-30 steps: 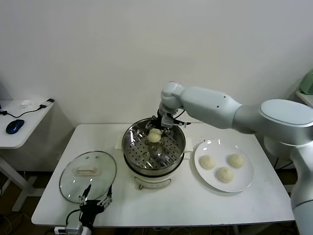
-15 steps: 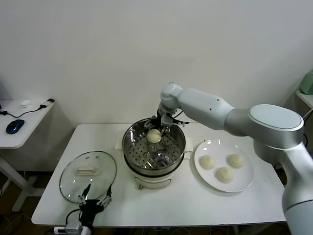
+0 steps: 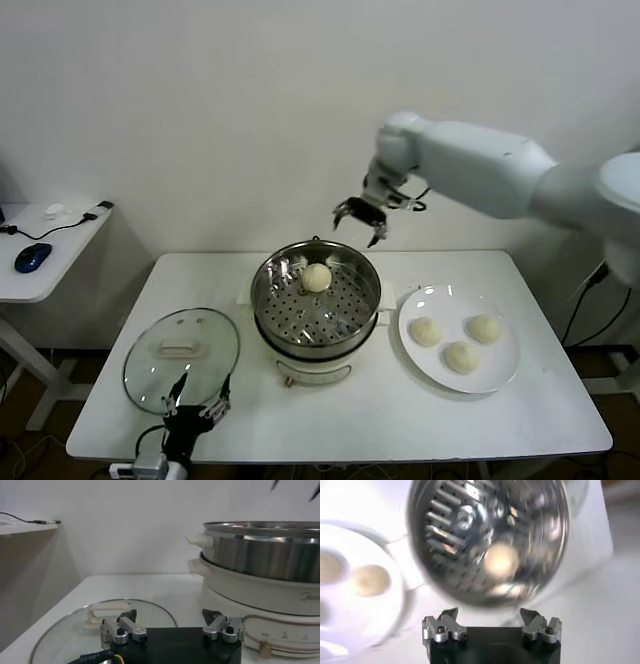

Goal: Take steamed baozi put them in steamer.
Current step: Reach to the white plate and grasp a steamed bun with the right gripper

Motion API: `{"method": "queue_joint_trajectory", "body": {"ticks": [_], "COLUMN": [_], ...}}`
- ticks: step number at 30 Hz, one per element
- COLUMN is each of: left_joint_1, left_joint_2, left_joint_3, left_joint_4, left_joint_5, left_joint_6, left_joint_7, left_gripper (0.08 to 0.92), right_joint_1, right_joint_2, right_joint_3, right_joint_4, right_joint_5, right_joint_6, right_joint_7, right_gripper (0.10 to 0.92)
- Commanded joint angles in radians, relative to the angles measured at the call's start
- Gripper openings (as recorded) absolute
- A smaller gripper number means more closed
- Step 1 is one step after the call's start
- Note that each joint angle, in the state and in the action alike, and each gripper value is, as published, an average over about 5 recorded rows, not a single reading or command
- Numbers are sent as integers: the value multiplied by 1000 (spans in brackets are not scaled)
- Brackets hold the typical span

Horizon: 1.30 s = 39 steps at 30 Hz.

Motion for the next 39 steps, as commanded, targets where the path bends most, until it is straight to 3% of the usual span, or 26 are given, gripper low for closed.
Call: {"method": "queue_joint_trajectory", "body": {"ticks": [1, 6, 16, 32, 39], "left_joint_1": [-3, 0, 23, 31, 27], "left_joint_2": [-2, -6, -7, -7, -7], "left_joint_3": [-5, -6, -12, -6, -6], "left_joint_4": [-8, -8, -6, -6, -4], "left_joint_5": [-6, -4, 0, -3, -4], "left_joint_6": [-3, -2, -6, -8, -8], "left_joint_7": [1, 1, 0, -2, -3], "left_gripper": [823, 823, 823, 823, 823], "right_joint_1": [103, -129, -449, -565, -562], "right_joint_2": [-388, -431, -295, -162, -152], "right_joint_3": [-298, -152, 114, 205, 231], "right_joint_4": [316, 377, 171, -3, -6], "right_joint_5": [275, 268, 173, 62, 74], "right_joint_6": [-469, -612, -648, -652, -650], "right_joint_7": [4, 125, 188, 214, 226], "right_gripper": [823, 823, 823, 822, 749]}}
